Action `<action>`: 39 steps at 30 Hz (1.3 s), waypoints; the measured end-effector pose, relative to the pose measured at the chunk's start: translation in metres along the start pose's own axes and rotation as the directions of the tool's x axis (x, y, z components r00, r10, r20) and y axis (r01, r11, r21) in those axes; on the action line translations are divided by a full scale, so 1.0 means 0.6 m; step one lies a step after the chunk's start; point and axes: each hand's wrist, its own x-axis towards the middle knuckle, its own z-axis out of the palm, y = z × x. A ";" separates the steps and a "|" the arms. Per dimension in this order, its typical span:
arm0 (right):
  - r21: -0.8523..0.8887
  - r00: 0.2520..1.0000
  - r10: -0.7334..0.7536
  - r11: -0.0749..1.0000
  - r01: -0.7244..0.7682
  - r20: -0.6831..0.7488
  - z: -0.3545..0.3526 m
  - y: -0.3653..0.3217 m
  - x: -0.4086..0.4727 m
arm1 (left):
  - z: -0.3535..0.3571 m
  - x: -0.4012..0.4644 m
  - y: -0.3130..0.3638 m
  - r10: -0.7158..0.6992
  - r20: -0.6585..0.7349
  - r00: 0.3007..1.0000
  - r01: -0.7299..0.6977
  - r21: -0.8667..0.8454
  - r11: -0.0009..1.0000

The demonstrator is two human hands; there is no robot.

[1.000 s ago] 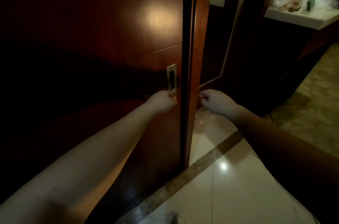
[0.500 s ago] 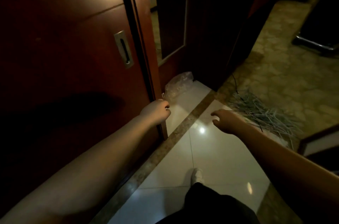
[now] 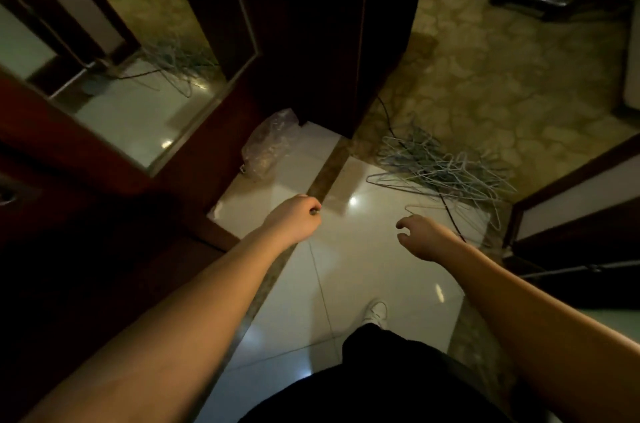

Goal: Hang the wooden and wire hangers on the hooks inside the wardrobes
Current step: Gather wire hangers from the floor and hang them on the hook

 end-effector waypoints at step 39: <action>0.494 0.752 0.580 0.577 -0.650 0.312 0.027 0.665 0.614 | 0.363 1.018 0.321 0.000 0.558 0.830 -0.183 0.271 0.945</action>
